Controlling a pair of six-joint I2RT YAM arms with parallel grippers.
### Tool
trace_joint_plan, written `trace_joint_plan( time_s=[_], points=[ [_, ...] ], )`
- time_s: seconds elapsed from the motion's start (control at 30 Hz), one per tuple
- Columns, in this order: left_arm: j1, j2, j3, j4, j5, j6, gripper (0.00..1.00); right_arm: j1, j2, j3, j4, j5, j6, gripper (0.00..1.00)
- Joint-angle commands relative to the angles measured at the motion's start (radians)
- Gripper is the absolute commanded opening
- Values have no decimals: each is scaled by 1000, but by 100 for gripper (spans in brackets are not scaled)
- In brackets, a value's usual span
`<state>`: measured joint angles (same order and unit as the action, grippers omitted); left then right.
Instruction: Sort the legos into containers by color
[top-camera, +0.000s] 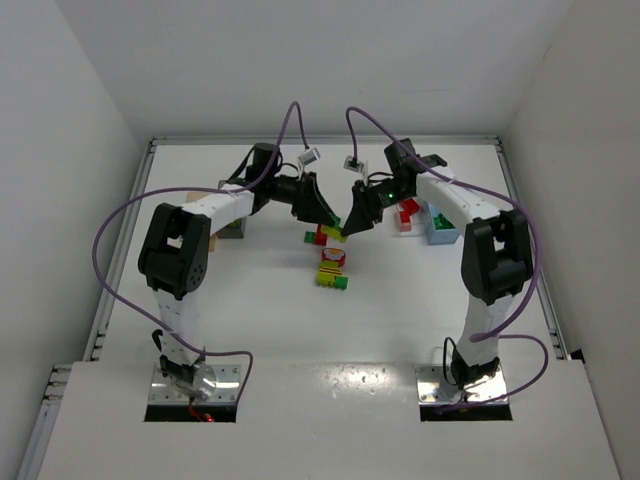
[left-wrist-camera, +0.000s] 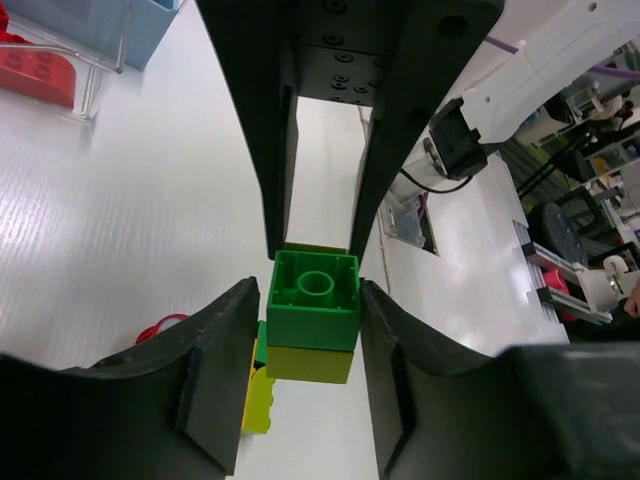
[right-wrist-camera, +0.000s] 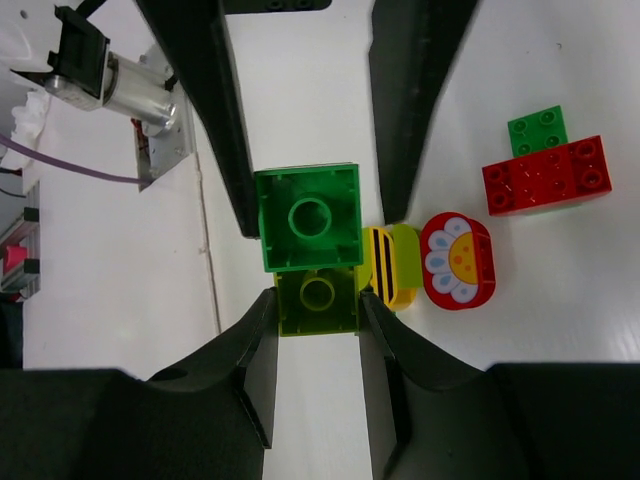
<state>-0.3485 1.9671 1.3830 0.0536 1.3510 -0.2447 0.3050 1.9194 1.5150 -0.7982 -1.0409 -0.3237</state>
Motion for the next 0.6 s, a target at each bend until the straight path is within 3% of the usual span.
trace_joint_plan(
  time_s=[0.0,0.17,0.33,0.4,0.43,0.47,0.57],
  points=[
    [-9,3,39,12,0,44,48,3,-53,27,4,-33,-43,8],
    [-9,-7,50,12,0,53,27,3,-53,18,4,-33,-43,8],
    [-9,-31,48,101,-39,-23,22,23,-53,-18,4,-24,-61,8],
    [-9,-48,-14,387,-65,-250,22,23,-62,-32,4,-15,-61,8],
    [-9,-59,-36,621,-81,-342,22,23,-62,-45,-7,-5,-72,8],
    [-9,-59,-53,728,-95,-522,22,23,-71,-45,-7,-5,-72,8],
    [31,-5,-73,1013,-163,-783,22,14,-83,-73,-7,37,-83,7]
  ],
)
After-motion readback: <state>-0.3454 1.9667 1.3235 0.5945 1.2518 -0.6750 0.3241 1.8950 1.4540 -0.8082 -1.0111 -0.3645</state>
